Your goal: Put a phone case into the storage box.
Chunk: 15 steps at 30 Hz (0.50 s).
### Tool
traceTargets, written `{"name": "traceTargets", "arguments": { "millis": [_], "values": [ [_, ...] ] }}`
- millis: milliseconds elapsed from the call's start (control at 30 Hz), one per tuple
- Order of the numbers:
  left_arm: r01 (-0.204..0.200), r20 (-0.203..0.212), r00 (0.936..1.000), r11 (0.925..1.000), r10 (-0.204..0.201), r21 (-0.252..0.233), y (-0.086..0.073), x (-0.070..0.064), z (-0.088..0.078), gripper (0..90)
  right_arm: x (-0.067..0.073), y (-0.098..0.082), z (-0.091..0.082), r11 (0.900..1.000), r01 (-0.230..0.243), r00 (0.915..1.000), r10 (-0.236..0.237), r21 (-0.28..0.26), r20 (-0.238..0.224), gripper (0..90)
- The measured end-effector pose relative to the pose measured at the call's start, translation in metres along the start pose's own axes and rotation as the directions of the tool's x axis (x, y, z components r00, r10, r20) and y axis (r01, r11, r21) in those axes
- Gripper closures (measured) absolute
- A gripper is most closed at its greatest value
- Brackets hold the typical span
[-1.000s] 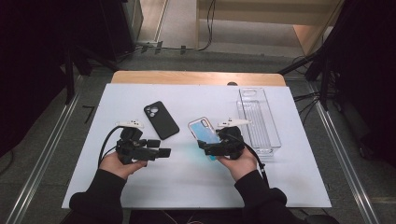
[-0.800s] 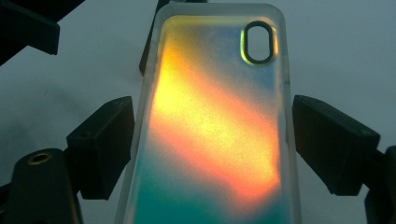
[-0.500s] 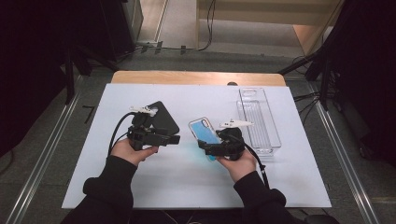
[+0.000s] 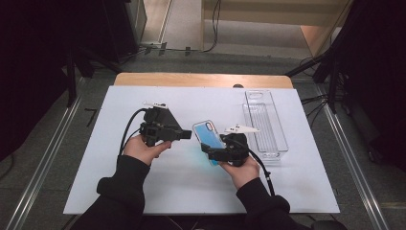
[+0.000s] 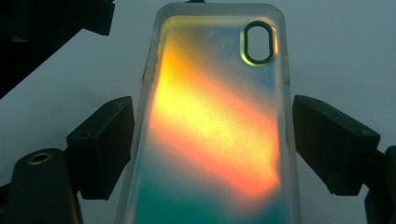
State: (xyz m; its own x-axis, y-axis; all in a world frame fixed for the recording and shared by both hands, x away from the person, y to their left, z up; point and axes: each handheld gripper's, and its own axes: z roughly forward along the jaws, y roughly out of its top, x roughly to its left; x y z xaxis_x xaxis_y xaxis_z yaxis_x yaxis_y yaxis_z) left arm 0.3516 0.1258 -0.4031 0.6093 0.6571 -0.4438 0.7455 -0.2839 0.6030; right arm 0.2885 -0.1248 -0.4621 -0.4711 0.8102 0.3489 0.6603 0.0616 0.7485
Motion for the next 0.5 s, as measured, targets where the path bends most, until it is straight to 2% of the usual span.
{"name": "traceTargets", "arguments": {
  "millis": [200, 500],
  "values": [
    [0.003, -0.024, 0.9997, 0.9996, -0.003, -0.028, 0.002, -0.001, 0.009, 28.5, 0.002, -0.001, 0.004, 1.0, -0.02, 0.9998, 0.02, -0.02, -0.002, 14.6],
    [0.037, -0.013, 0.9992, 0.9989, -0.037, -0.027, 0.005, 0.0, 0.019, 28.5, 0.007, -0.003, 0.011, 0.998, -0.041, 0.9992, 0.041, -0.05, 0.0, 14.5]
  ]
}}
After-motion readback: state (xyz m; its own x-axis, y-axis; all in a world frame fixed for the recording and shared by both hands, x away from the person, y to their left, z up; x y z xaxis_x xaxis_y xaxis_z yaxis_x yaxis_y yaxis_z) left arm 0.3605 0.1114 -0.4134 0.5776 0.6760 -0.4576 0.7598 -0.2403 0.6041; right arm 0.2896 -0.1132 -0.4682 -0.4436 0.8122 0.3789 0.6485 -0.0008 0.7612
